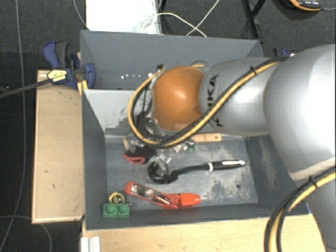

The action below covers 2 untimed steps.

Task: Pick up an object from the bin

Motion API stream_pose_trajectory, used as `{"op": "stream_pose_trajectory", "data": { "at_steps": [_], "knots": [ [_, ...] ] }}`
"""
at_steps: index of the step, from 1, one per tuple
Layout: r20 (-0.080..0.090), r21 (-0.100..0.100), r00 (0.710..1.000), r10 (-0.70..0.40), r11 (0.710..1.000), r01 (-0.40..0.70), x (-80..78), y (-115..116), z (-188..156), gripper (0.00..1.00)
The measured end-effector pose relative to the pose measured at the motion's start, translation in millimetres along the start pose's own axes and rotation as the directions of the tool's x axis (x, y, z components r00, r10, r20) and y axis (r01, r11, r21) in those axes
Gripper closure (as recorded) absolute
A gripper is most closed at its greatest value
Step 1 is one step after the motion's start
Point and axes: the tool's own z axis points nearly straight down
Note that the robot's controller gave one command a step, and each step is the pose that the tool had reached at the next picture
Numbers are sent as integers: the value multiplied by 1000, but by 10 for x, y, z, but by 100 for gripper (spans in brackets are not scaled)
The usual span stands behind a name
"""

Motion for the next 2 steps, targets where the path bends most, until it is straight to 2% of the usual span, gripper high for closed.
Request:
{"op": "stream_pose_trajectory", "data": {
  "at_steps": [1, 2],
  "knots": [
    [-11, -6, 976, 219, 976, -219, 729, -494, -1, 100],
    [-11, -6, 975, 220, 975, -220, 728, -493, -1, 100]
  ]
}}
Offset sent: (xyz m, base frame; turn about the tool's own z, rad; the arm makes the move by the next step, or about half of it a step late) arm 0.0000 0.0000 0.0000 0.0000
